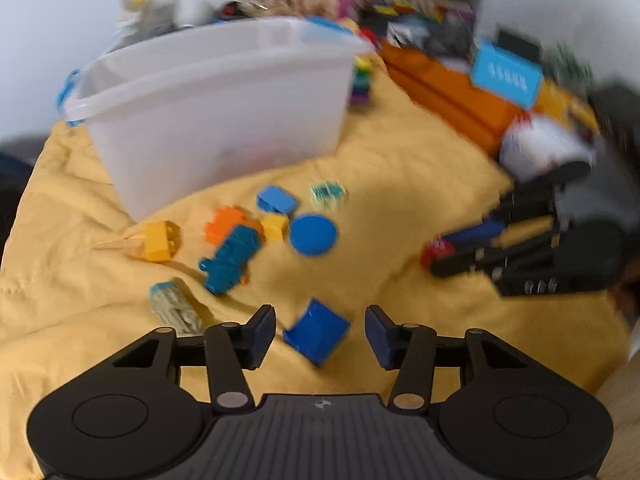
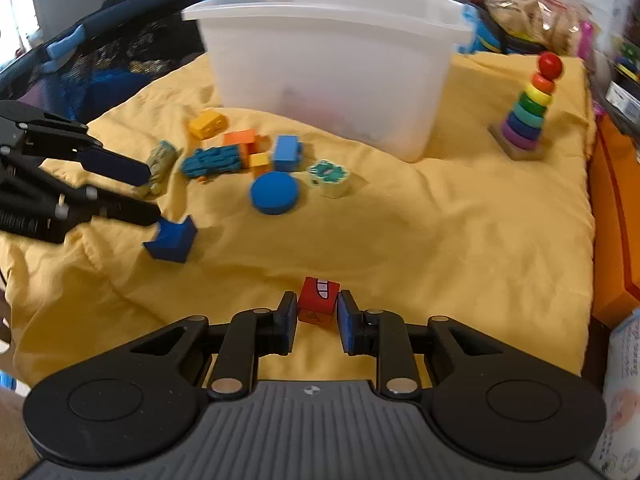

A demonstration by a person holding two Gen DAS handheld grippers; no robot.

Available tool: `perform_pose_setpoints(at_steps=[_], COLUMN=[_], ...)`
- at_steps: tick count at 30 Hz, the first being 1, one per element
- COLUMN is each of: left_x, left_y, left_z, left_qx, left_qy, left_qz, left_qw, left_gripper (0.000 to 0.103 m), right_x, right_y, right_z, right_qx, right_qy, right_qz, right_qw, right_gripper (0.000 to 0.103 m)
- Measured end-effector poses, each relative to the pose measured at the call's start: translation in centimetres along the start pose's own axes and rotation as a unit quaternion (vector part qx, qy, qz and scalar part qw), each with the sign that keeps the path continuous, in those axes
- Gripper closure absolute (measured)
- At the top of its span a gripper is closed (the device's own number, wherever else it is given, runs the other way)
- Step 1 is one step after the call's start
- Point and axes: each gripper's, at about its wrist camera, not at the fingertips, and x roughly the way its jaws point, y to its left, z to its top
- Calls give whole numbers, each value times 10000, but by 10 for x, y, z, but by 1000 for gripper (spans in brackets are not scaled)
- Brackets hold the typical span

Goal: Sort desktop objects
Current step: 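Grasp the dark blue arch block with the left tool while the right grasps the red face cube, then carry the arch block and red cube over the white bin and open both tools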

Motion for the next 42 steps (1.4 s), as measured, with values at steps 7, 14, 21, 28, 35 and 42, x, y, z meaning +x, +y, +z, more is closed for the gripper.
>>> perform_pose_setpoints(at_steps=[7, 14, 21, 28, 35, 42], left_x=[28, 11, -37, -80, -68, 3], left_y=[-5, 5, 15, 48, 75, 98], left_z=[-4, -6, 31, 98, 150, 157], left_qx=[267, -324, -338, -301, -181, -352], left_qy=[188, -3, -727, -1629, -1891, -1130], left_qz=[217, 84, 331, 799, 1245, 1346], left_qw=[9992, 9994, 9962, 9829, 9739, 9838], left_gripper=[51, 58, 58, 58, 58, 58], right_x=[10, 13, -7, -41, -42, 8], right_y=[5, 4, 10, 6, -11, -37], right_z=[-5, -7, 19, 80, 139, 169], right_qx=[-4, 73, -236, -566, -608, -21], right_qy=[111, 93, -261, -1158, -1718, -1241], right_qz=[-78, -72, -105, -366, -639, -723], right_qw=[9999, 9999, 9993, 9910, 9812, 9896], right_gripper=[72, 80, 80, 80, 80, 80])
